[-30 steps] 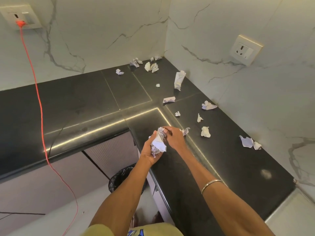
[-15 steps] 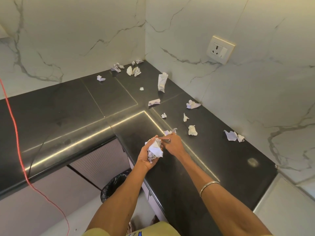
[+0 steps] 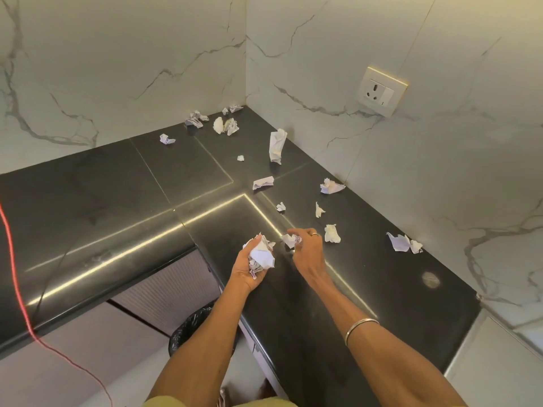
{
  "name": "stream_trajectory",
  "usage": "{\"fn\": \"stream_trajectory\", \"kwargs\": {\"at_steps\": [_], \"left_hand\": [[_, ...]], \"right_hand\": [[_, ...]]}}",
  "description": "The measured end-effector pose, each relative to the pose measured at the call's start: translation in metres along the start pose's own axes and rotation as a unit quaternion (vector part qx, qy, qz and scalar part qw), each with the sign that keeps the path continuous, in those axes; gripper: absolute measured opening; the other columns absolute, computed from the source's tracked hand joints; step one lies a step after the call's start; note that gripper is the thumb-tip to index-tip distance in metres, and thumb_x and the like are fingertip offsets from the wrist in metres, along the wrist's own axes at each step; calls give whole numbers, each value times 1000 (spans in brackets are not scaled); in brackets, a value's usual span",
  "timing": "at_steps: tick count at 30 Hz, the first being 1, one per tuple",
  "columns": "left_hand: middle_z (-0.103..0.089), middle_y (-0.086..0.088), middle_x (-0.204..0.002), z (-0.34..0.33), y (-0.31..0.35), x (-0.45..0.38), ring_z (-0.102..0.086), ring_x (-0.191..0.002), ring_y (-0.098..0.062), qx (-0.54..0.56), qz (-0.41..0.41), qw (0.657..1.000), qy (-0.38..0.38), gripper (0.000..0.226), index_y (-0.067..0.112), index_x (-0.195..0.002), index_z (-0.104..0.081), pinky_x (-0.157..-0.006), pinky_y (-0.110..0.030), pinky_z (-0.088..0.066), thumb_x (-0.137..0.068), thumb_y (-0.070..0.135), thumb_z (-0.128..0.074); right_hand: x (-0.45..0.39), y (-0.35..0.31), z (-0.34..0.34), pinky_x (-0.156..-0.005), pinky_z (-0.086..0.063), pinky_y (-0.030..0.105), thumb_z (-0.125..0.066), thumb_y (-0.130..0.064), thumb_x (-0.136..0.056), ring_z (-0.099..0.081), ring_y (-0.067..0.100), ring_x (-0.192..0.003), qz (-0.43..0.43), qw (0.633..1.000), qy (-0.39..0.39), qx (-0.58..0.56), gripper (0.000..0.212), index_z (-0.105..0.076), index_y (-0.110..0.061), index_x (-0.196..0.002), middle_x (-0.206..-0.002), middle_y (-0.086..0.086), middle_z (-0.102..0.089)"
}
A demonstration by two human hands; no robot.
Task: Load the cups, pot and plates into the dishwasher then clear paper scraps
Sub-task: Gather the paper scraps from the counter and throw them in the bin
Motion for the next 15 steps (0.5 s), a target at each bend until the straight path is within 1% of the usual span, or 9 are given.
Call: {"fn": "stream_trajectory", "kwargs": {"at_steps": [3,5,6,8,10,11,12,13,15], "left_hand": [[-67,-15,-95,2,-2,-4,-68,-72,-23,-27,9,1000,-4,38,7,-116,-66,-59,-34,-59,-82,22,-76],[-68,-14,-95,1,-3,-5,-68,-75,-23,-42,11,999,-10,42,7,-117,-65,-61,-34,-60,-80,22,-78],[-68,-14,-94,0,-3,-4,-68,-74,-22,-41,10,999,-7,41,7,-116,-65,-60,-33,-60,-79,22,-77],[-67,-14,-94,3,0,-4,-68,-73,-22,-29,3,1000,8,44,8,-118,-64,-58,-33,-59,-79,21,-77],[-67,-16,-92,4,2,-3,-68,-71,-23,-20,-3,1000,19,49,8,-125,-60,-57,-34,-59,-80,21,-77],[-69,-16,-90,4,3,-3,-68,-69,-23,-17,-5,1000,18,49,8,-125,-60,-57,-34,-59,-81,20,-76],[-70,-16,-87,3,3,-1,-68,-67,-23,-12,-5,1000,15,47,8,-124,-60,-56,-33,-59,-82,19,-75],[-71,-16,-85,2,3,0,-68,-67,-23,-9,-5,1000,12,44,8,-122,-60,-56,-33,-59,-82,19,-74],[-71,-16,-84,3,3,3,-69,-68,-23,-1,-7,1000,14,43,7,-121,-59,-56,-33,-59,-83,19,-73]], "right_hand": [[-2,0,-10,-91,-44,31,-63,0,-83,-41,25,-116,3,996,-47,76,50,-64,-29,-124,-126,2,-51],[-2,5,-21,-98,-43,35,-66,-7,-83,-40,26,-122,5,991,-86,107,50,-62,-28,-128,-134,1,-49],[-1,7,-25,-100,-44,36,-65,-7,-83,-41,26,-122,-1,990,-95,103,49,-62,-26,-128,-135,0,-48],[3,9,-27,-95,-47,35,-63,-1,-83,-45,24,-117,-5,994,-84,71,40,-66,-19,-118,-130,0,-46],[5,11,-26,-81,-49,32,-60,6,-81,-52,23,-107,-21,998,-56,25,33,-63,-19,-103,-117,-2,-44],[5,13,-24,-75,-47,30,-59,9,-80,-54,24,-101,-42,998,-40,1,34,-60,-19,-99,-111,-2,-43],[4,15,-22,-72,-44,28,-59,10,-79,-56,26,-96,-68,997,-24,-17,35,-57,-19,-100,-107,0,-43],[2,18,-20,-73,-42,28,-61,7,-79,-56,27,-92,-89,996,-12,-27,36,-55,-18,-104,-105,3,-44],[-2,23,-21,-78,-44,31,-68,-3,-82,-54,27,-92,-119,992,-26,-23,47,-50,-19,-122,-108,7,-44]]}}
Point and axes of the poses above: each hand's wrist, its own x-axis away from the middle knuckle, its own z-axis out of the back of the hand, y = z × x, the point moved 6 cm from there along -x, towards the middle knuckle
